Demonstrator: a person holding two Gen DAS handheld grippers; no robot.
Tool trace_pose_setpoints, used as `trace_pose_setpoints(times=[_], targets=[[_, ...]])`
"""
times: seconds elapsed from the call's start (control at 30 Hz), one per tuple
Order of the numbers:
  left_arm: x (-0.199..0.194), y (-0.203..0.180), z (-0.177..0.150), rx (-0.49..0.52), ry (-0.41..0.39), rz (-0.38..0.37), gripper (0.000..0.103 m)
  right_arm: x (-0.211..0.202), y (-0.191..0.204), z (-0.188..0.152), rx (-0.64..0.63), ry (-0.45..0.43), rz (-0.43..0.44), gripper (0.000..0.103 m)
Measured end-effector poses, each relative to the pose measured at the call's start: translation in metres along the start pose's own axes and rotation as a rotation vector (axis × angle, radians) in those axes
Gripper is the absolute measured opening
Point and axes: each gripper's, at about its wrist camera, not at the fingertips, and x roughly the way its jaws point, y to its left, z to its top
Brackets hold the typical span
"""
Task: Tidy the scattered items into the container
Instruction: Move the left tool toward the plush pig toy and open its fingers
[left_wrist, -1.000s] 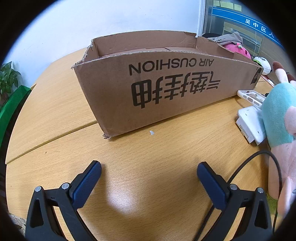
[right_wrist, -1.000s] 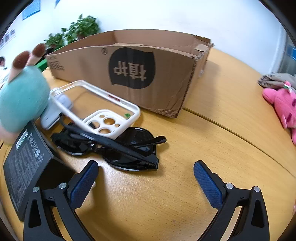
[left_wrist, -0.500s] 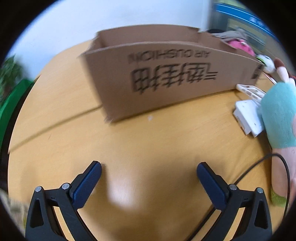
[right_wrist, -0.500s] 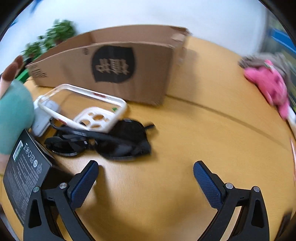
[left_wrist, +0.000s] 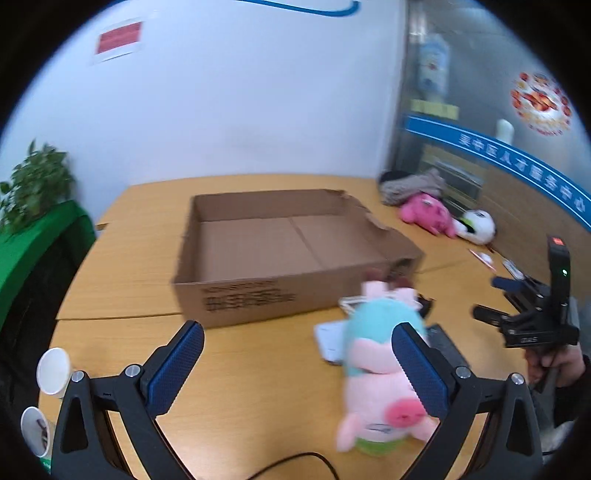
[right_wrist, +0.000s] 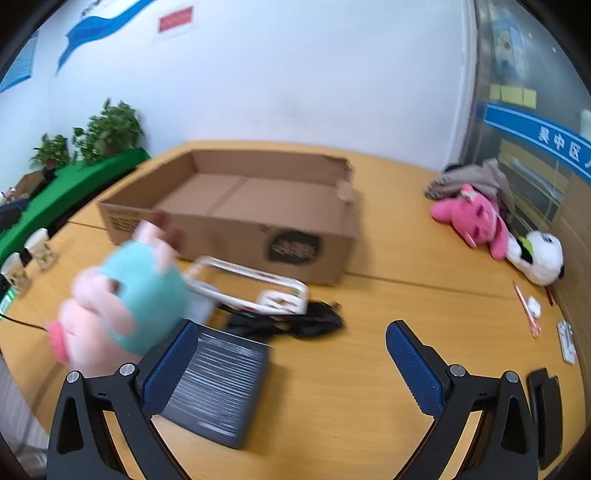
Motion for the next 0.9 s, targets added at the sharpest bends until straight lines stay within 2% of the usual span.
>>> trace_pose_setpoints(times=[0.17, 0.3, 0.47, 0.6, 0.9], targets=[[0.006, -0.041, -0.01, 0.048, 0.028, -0.068, 0.102, -0.013, 0.027, 0.015, -0.037, -0.052, 0.042, 0.103], [0.024, -0.048, -0.024, -0.001, 0.098, -0.123, 0.102, -0.012, 0.035, 0.012, -0.031, -0.05, 0.079, 0.103], [0.035, -0.05, -0.033, -0.032, 0.144, -0.207, 0.102, -0.008, 0.029, 0.011, 0.04, -0.007, 0.092, 0.103], [0.041, -0.051, -0.034, -0.037, 0.164, -0.23, 0.102, -0.006, 0.026, 0.011, 0.078, 0.011, 0.093, 0.103], [0.048, -0.05, -0.039, -0.065, 0.182, -0.251, 0.102, -0.002, 0.033, 0.009, 0.058, 0.034, 0.119, 0.103]])
